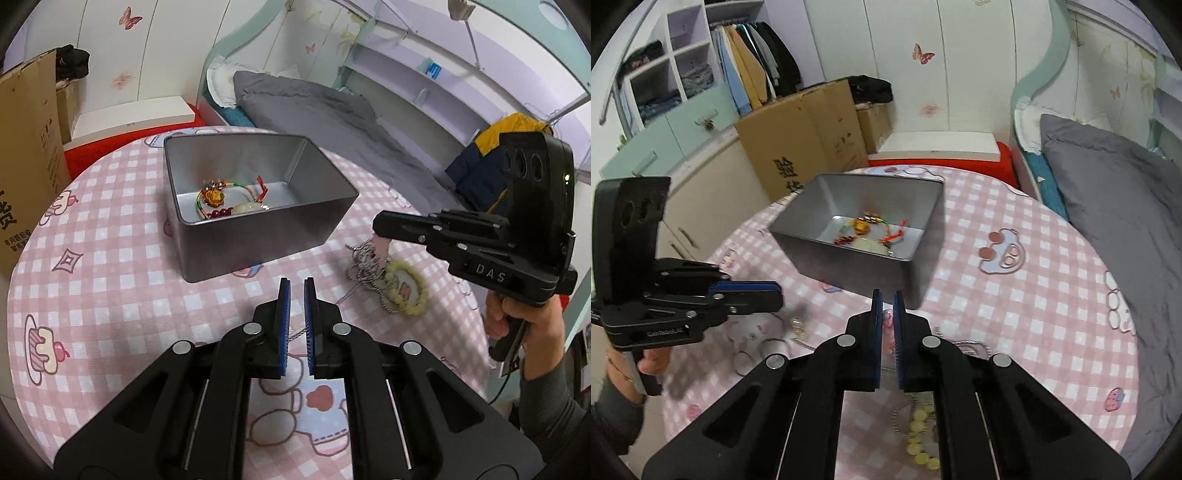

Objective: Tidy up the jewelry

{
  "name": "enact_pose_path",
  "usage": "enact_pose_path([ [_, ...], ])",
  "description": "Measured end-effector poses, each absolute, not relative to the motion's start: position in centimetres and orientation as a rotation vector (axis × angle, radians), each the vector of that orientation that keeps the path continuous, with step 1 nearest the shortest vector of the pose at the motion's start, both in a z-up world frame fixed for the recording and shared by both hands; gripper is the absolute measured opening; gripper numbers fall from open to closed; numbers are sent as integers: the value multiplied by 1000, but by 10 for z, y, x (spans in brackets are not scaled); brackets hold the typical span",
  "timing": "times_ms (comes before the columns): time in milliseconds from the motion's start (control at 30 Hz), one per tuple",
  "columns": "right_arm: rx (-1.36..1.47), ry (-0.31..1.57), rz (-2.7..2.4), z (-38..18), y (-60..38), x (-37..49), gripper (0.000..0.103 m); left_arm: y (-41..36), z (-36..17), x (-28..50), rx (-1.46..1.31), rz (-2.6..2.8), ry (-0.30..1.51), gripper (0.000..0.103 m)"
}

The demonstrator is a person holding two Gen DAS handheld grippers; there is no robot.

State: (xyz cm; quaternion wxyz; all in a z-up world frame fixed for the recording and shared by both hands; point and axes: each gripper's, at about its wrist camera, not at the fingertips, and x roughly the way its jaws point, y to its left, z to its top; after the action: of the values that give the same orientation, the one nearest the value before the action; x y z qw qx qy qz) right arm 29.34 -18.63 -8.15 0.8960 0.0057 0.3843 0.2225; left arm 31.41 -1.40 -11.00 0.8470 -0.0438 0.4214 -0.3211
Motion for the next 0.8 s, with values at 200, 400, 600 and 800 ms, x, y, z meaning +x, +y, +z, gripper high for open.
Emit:
enact_pose_path([
  [200, 15, 769, 488, -66, -177, 286, 4, -19, -109, 309, -28, -688, 898, 8],
  [400, 6, 768, 502, -63, -173, 282, 4, -24, -129, 313, 32, -610, 948, 8],
  [600, 14, 784, 513, -72, -171, 284, 4, -32, -143, 315, 57, -590, 1000, 25],
  [800, 19, 793, 518, -76, -172, 285, 4, -34, -141, 313, 62, -574, 978, 59],
])
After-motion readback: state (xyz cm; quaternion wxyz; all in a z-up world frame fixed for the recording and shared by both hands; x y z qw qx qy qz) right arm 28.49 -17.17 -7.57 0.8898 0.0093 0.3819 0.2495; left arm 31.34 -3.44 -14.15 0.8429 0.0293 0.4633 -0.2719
